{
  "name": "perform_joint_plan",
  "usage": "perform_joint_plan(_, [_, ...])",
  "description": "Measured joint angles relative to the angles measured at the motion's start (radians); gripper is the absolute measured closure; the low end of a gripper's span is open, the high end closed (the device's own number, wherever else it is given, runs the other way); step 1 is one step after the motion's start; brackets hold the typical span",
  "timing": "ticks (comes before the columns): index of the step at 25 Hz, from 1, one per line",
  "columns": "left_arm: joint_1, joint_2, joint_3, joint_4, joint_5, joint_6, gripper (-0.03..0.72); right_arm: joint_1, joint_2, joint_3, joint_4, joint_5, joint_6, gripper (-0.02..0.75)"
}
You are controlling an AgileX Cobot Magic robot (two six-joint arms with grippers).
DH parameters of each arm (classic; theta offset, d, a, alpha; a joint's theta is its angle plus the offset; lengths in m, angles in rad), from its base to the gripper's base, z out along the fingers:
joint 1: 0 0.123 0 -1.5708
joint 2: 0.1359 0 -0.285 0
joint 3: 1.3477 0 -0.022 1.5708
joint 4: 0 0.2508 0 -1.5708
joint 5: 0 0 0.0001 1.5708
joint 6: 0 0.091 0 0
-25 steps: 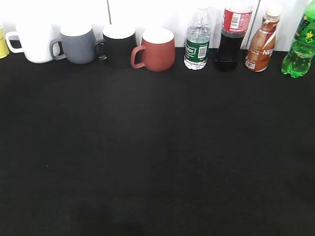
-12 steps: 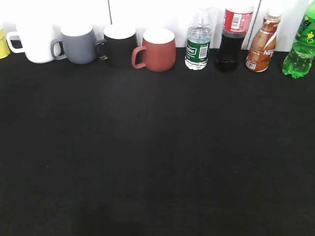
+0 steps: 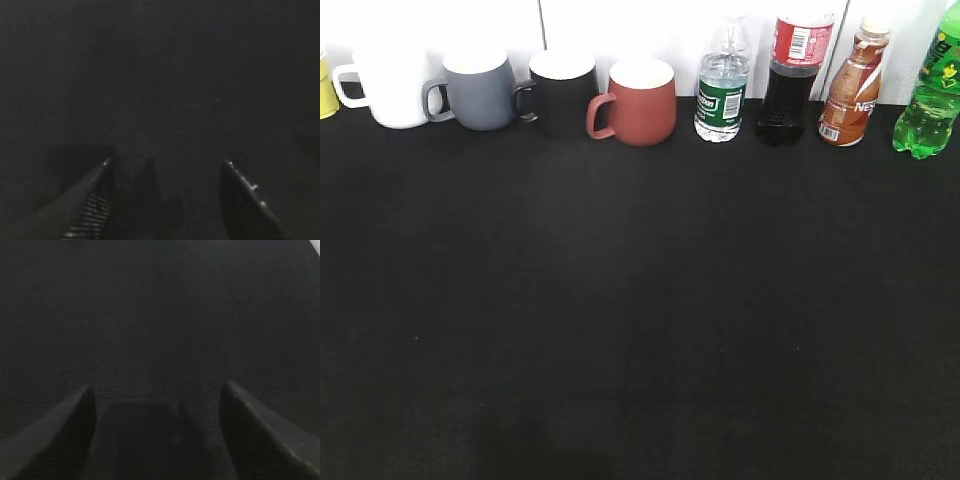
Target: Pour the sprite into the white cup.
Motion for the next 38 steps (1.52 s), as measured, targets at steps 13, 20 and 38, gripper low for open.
perform_joint_plan(13, [0.309, -0.272, 0.002, 0.002, -0.001, 0.000, 0.316, -0.037, -0.026, 0.000, 0.005, -0.002, 0.000, 0.166])
perform_joint_plan(20, [0.340, -0.278, 0.004, 0.005, -0.002, 0.001, 0.447, -0.038, -0.047, 0.000, 0.007, -0.004, 0.000, 0.167])
perform_joint_plan(38, [0.340, -0.278, 0.004, -0.079, -0.002, 0.084, 0.461, -0.038, -0.047, 0.000, 0.007, -0.004, 0.000, 0.170])
